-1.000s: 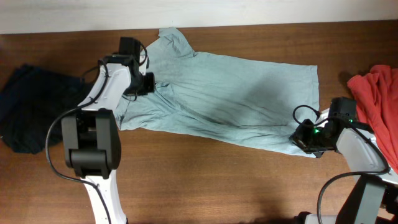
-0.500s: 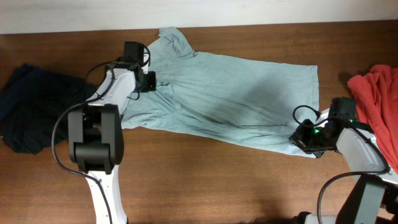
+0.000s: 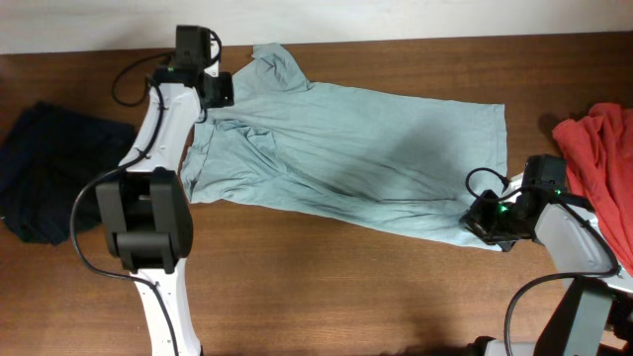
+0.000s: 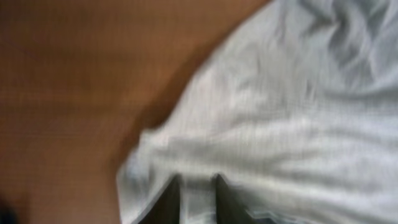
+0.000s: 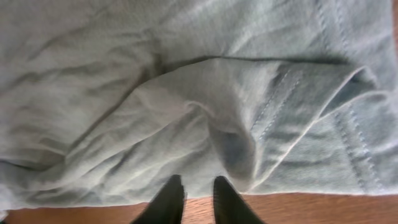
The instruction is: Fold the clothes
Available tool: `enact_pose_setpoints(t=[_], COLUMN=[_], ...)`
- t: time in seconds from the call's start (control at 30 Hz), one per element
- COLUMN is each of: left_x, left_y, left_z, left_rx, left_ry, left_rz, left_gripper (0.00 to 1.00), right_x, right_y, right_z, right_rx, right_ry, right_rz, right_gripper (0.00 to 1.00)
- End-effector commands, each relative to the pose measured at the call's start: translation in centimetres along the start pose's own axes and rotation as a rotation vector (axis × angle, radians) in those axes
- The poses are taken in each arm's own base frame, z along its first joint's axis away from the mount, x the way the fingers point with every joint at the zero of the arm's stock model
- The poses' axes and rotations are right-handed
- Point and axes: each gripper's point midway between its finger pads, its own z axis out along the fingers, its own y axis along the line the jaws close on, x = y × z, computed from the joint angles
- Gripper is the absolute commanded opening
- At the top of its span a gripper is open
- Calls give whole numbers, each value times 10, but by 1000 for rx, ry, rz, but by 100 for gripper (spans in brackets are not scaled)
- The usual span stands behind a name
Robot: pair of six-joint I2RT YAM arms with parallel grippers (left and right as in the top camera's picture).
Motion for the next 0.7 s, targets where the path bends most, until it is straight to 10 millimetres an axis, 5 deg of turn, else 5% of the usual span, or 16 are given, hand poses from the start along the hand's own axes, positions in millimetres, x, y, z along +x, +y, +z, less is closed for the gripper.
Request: enact_pose_setpoints(t=[0.0,0.13,0.2,0.33,0.53,0.67], left_x=[32,90,114,133,175,202], left_y=[-1,2,3,5,7,8], left_z=[-5,-18,-27,-30,-10,0], left_rx=[10,4,3,-2,-8,-12], left_ry=[143,385,484,555,635,680], left_rz=[21,25,25,29,31,28], left_gripper=[31,31,30,29,30,29], right_x=[-7,-12,-16,-13,12,6], right_y=[-4,0,4,15,24,-4], right_z=[-3,-6,-9,-7,13,23], right_rx=[41,39,25,-23,-5,168], right_ry=[-29,-42,-52,-31,70,43], right_rz=[-64,-125,-131,-139,-185,-103], right_gripper=[28,38,31,9,4,4])
